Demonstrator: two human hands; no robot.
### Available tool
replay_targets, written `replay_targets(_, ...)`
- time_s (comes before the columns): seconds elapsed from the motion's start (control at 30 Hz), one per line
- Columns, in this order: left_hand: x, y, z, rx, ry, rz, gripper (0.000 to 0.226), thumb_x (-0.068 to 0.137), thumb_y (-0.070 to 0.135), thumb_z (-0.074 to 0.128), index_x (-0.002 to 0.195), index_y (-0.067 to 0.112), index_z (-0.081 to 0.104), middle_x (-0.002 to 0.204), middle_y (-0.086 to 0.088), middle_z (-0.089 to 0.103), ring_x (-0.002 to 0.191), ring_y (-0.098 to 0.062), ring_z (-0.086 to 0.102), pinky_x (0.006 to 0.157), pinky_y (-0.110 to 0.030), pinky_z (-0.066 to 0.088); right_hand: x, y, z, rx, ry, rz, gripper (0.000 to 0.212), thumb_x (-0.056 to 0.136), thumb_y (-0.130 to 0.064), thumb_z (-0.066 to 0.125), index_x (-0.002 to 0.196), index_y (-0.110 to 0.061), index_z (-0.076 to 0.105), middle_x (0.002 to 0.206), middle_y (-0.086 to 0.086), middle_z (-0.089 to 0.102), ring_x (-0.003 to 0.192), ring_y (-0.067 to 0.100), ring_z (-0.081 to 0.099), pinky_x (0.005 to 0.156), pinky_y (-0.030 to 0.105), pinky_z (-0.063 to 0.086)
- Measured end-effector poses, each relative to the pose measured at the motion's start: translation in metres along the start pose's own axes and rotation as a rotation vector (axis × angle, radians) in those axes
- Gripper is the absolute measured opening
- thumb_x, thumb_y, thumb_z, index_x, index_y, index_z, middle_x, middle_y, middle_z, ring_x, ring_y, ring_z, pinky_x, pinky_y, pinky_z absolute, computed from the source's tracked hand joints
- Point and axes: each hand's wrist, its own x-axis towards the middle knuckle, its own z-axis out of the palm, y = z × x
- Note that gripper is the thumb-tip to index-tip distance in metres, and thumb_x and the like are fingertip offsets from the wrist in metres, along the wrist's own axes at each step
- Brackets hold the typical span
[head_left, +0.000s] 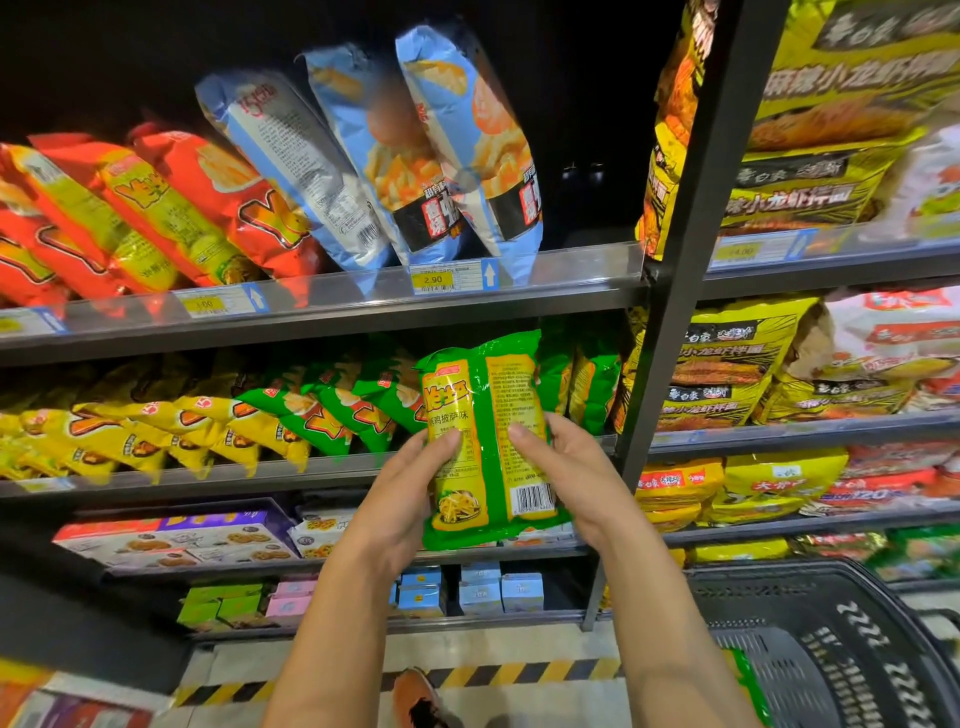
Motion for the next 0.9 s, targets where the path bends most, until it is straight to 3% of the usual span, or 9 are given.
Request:
replay_targets(0.1, 0.004, 0.002, -0.001, 0.046, -0.018, -0.002, 0.033, 0.101, 0.021, 0.064, 0.134, 0.019, 0.065, 0.123, -0.005, 0.078, 0.112, -0.021, 0.076, 0.083, -0.034, 0.060, 0.006, 0.003, 0.000, -0.018, 0.014, -0.014, 0.035, 0.095, -0.036, 0.071, 0.129, -0.025, 0.068, 0.122, -0.002, 0.078, 0.115, 0.018, 0.073, 0.106, 0.050, 0.054)
replay_targets(0.3, 0.023, -0.001, -0.008, 0.025, 0.020, -0.002, 0.036, 0.099, 0.012, 0.069, 0.134, 0.014, 0.065, 0.123, -0.010, 0.077, 0.115, -0.028, 0.075, 0.098, -0.047, 0.056, 0.022, 0.010, -0.001, -0.008, 0.002, 0.002, 0.034, 0.100, -0.029, 0.067, 0.133, -0.022, 0.066, 0.124, -0.002, 0.077, 0.115, 0.014, 0.073, 0.103, 0.040, 0.056)
replay_targets(0.47, 0.051, -0.004, -0.014, 0.026, 0.181, 0.032, 0.045, 0.090, 0.004, 0.079, 0.130, 0.016, 0.061, 0.120, -0.007, 0.078, 0.109, -0.026, 0.076, 0.098, -0.050, 0.058, 0.048, 0.021, -0.009, -0.147, 0.170, 0.022, 0.070, 0.093, -0.034, 0.077, 0.154, -0.015, 0.047, 0.145, 0.001, 0.063, 0.110, -0.003, 0.066, 0.083, 0.015, 0.054)
replay_targets(0.57, 0.068, -0.008, -0.014, 0.017, 0.311, 0.058, 0.050, 0.087, 0.001, 0.081, 0.126, 0.021, 0.057, 0.117, -0.002, 0.077, 0.107, -0.023, 0.075, 0.092, -0.046, 0.060, 0.062, 0.027, -0.015, -0.258, 0.310, -0.008, 0.083, 0.091, -0.044, 0.078, 0.160, -0.017, 0.038, 0.155, 0.002, 0.052, 0.131, 0.016, 0.058, 0.104, 0.031, 0.050)
replay_targets(0.67, 0.084, -0.012, -0.009, -0.019, 0.410, 0.128, 0.058, 0.088, 0.001, 0.081, 0.133, 0.021, 0.052, 0.121, 0.002, 0.074, 0.107, -0.018, 0.073, 0.086, -0.037, 0.059, 0.078, 0.032, -0.016, -0.352, 0.435, -0.037, 0.095, 0.090, -0.052, 0.078, 0.163, -0.020, 0.028, 0.163, 0.004, 0.042, 0.147, 0.024, 0.045, 0.119, 0.048, 0.042)
replay_targets(0.8, 0.106, -0.014, 0.001, -0.068, 0.527, 0.194, 0.084, 0.089, 0.006, 0.083, 0.157, 0.020, 0.036, 0.145, 0.005, 0.057, 0.119, -0.016, 0.065, 0.098, -0.037, 0.055, 0.098, 0.037, -0.013, -0.531, 0.596, -0.075, 0.100, 0.087, -0.060, 0.076, 0.163, -0.020, 0.026, 0.162, 0.004, 0.042, 0.149, 0.027, 0.042, 0.118, 0.050, 0.042)
replay_targets(0.9, 0.126, -0.014, 0.009, -0.082, 0.560, 0.229, 0.092, 0.087, 0.010, 0.086, 0.161, 0.019, 0.031, 0.164, -0.005, 0.041, 0.144, -0.021, 0.049, 0.114, -0.045, 0.048, 0.112, 0.038, -0.009, -0.600, 0.667, -0.068, 0.101, 0.087, -0.059, 0.076, 0.164, -0.018, 0.023, 0.164, 0.007, 0.038, 0.150, 0.029, 0.037, 0.117, 0.051, 0.039)
